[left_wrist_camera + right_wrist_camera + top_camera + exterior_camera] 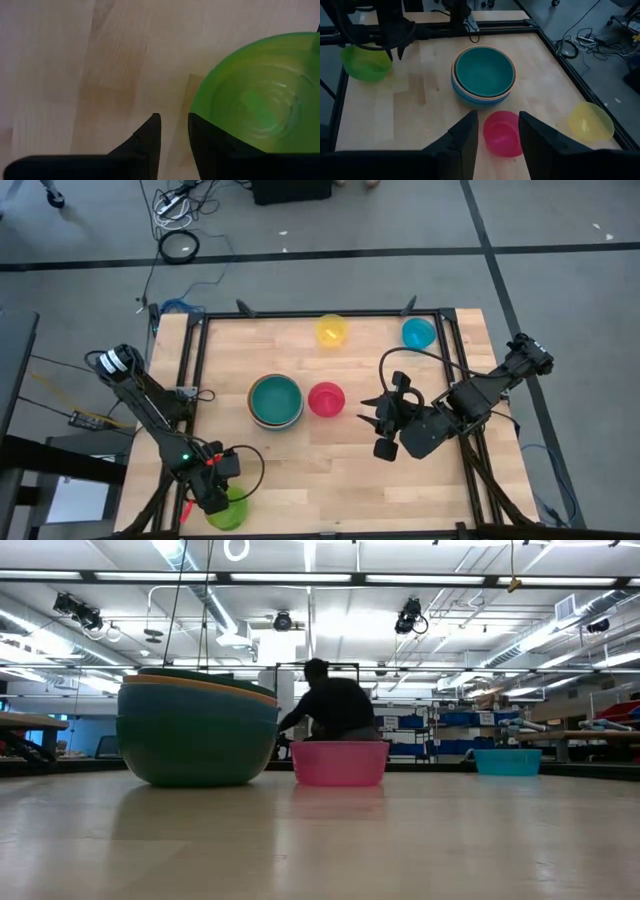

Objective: Nest bowls inside each other
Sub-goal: Stack the green bowl on top of the dark green bowl

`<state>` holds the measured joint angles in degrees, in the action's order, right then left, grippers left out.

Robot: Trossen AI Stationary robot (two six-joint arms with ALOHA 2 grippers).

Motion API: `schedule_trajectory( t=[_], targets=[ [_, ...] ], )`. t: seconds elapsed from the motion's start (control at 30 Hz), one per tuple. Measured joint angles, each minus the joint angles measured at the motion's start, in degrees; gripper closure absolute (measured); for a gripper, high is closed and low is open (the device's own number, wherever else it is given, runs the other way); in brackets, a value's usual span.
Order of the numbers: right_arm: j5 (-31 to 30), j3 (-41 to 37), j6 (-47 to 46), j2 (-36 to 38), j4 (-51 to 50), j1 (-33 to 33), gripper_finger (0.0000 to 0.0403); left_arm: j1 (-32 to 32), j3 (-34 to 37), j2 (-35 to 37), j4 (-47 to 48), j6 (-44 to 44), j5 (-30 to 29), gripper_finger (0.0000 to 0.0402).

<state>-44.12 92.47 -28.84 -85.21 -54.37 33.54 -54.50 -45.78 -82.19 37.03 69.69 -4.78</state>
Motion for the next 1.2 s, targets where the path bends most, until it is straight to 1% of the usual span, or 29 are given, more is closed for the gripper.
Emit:
schedule_trajectory(
  t=[0.7,0.87,1.03,1.2],
  targets=[
    [-1.2,0.0,0.0,0.0,0.0,0.0,0.0275,0.0,-0.2,0.0,1.9,1.5,0.1,0.0296],
    [-1.3,0.0,0.0,0.0,0.0,0.0,0.0275,0.0,-2.4,0.8,2.0,1.3,0.3,0.0296],
    [-1.3,0.0,-0.1,0.0,0.0,0.0,0.0275,-0.2,-6.4,2.1,1.6,1.0,1.2,0.0296],
    [-1.2,0.0,-0.9,0.0,0.0,0.0,0.0275,-1.3,-6.6,1.0,-1.4,2.3,3.3,0.0296]
  ],
)
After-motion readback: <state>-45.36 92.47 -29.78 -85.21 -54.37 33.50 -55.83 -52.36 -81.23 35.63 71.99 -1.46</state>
